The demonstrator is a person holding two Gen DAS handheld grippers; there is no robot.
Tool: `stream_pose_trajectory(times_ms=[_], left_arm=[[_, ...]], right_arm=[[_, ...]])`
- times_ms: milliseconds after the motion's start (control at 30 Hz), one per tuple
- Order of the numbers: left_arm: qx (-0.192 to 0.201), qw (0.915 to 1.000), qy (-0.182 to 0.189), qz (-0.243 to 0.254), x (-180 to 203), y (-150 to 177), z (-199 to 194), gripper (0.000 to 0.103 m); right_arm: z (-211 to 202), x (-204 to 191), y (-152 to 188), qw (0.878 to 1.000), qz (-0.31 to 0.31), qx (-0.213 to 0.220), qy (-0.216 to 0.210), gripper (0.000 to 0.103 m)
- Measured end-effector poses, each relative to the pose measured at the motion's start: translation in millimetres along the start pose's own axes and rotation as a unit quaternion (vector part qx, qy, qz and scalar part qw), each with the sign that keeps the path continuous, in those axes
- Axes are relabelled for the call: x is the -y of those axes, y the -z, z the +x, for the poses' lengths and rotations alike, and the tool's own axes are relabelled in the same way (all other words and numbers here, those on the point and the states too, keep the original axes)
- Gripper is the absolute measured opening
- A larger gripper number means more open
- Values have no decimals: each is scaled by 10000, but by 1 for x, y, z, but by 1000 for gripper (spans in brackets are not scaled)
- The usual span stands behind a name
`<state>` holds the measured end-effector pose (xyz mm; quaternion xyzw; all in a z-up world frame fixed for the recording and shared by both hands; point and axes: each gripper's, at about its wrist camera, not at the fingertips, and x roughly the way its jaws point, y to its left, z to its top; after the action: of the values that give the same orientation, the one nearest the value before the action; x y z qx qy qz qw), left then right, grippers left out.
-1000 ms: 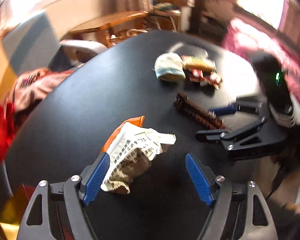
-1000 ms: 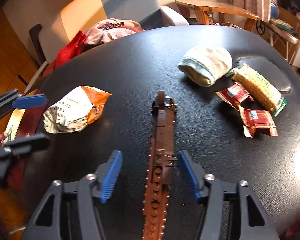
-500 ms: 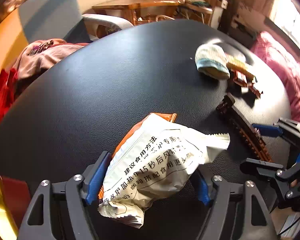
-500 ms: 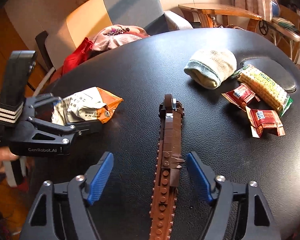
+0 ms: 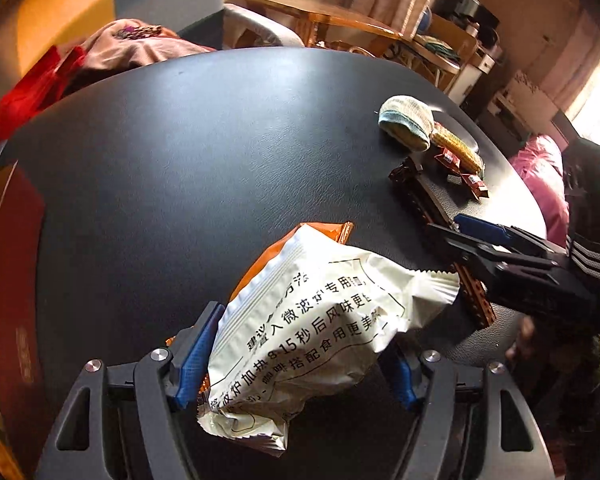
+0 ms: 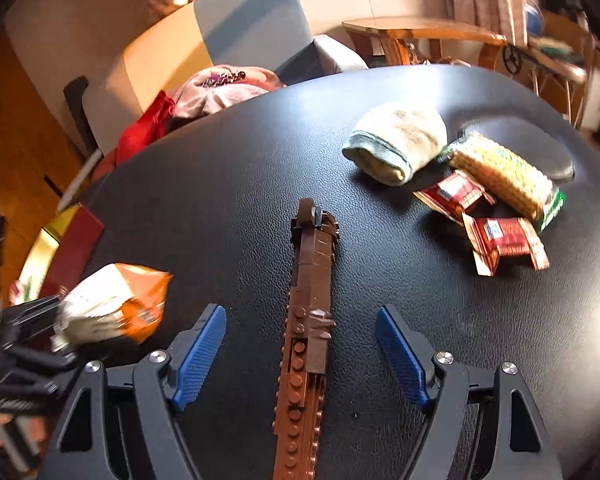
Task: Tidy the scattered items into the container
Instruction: 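Lift the snack bag with the left tool while the right tool lifts the brown bar, then carry the snack bag and brown bar into the gold box and open both tools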
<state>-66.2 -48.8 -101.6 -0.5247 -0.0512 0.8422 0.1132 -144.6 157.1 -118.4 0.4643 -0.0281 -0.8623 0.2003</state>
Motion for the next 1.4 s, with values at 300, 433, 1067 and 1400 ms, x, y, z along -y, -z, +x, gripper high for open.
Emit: stream_pose_trajectory(times_ms=[300,433,1067,1400], left_arm=[[118,9989,-413,188,4,14,-8,76],[208,9962,-638,551,13,6,-6,78],[491,9979,-420,-71,-3,33,-20,73],[741,9954,-535,-295,-13,55,-43,73]], right_arm=[[7,-17,0,9939,-489,-108,986,28],[3,-15,5,9949,-463,-119,891,28],[-8,-28,24,9975,-299,-71,633,20],[-15,-55,39,9977,-155,-129,652,20]])
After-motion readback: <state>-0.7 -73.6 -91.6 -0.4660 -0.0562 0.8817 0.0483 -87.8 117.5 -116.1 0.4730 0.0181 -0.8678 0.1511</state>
